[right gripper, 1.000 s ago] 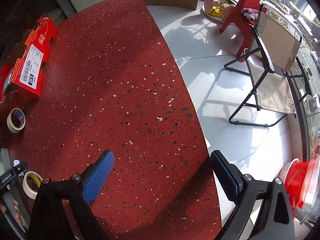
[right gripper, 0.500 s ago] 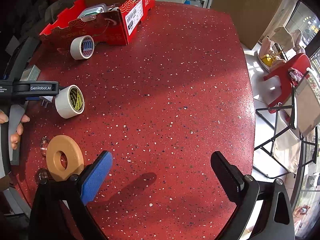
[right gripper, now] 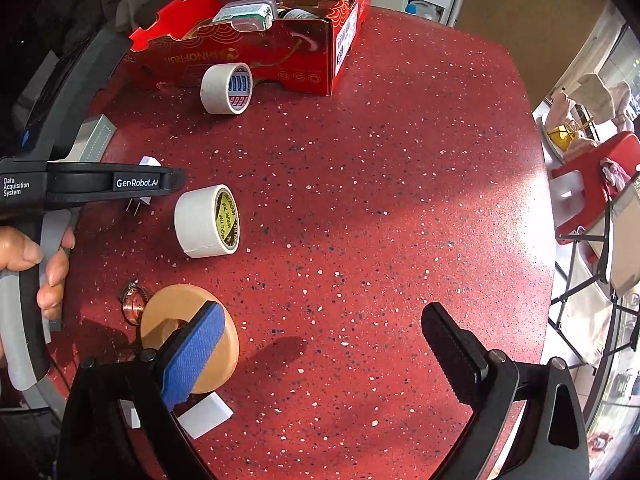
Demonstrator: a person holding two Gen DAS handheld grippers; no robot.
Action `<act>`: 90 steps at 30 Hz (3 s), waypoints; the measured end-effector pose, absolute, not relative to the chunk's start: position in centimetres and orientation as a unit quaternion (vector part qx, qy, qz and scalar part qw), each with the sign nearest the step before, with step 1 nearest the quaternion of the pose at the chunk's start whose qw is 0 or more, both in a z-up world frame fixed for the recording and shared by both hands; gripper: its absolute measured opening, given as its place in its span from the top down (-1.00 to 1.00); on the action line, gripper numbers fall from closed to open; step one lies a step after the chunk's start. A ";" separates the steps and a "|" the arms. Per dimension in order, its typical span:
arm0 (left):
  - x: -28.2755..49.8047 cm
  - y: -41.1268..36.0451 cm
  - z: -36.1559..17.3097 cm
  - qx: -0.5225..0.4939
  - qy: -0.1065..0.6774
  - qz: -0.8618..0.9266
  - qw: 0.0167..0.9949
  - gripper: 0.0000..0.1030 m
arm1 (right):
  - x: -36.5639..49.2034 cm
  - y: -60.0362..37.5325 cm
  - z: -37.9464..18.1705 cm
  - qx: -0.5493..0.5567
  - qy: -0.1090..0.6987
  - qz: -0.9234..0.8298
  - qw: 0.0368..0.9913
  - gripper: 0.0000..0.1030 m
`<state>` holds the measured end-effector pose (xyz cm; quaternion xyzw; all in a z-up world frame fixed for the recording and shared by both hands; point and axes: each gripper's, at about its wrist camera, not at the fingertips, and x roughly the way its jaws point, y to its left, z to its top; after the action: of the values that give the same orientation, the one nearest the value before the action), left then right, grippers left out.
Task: Organize rigid objects
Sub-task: 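Grasp the white plug with left tool while right tool grasps the white tape roll, then carry the plug with left tool while right tool carries the tape roll to the tray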
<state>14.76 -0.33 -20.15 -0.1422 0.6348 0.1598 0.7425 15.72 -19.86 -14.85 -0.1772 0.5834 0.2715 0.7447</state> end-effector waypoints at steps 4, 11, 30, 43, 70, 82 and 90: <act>14.2 0.8 -19.5 -0.159 0.641 0.149 0.735 0.64 | 15.4 -16.9 -15.2 -0.187 0.578 0.292 0.739 -0.93; 11.8 2.7 -17.4 -0.177 0.634 0.161 0.736 0.64 | 15.6 -11.0 -17.9 -0.223 0.581 0.313 0.718 -0.90; 4.6 -2.0 -10.6 -0.168 0.630 0.142 0.745 0.64 | 13.7 -16.9 -12.9 -0.167 0.646 0.280 0.690 0.39; -3.3 0.2 -8.6 -0.161 0.632 0.125 0.747 0.64 | 8.0 -16.8 -10.6 -0.152 0.649 0.264 0.697 0.39; -12.5 15.5 -8.8 -0.152 0.599 0.128 0.776 0.64 | -4.1 5.6 -5.1 -0.222 0.574 0.338 0.712 0.39; -13.0 16.7 -9.5 -0.169 0.598 0.128 0.773 0.64 | -6.4 6.9 -6.3 -0.279 0.567 0.350 0.691 0.39; -13.2 17.1 -9.9 -0.175 0.600 0.132 0.769 0.64 | -6.5 7.0 -6.7 -0.284 0.571 0.350 0.687 0.39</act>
<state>-13.21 17.14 -9.87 -0.1753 0.6001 0.1320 0.7693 -6.46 7.01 -6.71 -0.2835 0.5710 0.3496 0.6865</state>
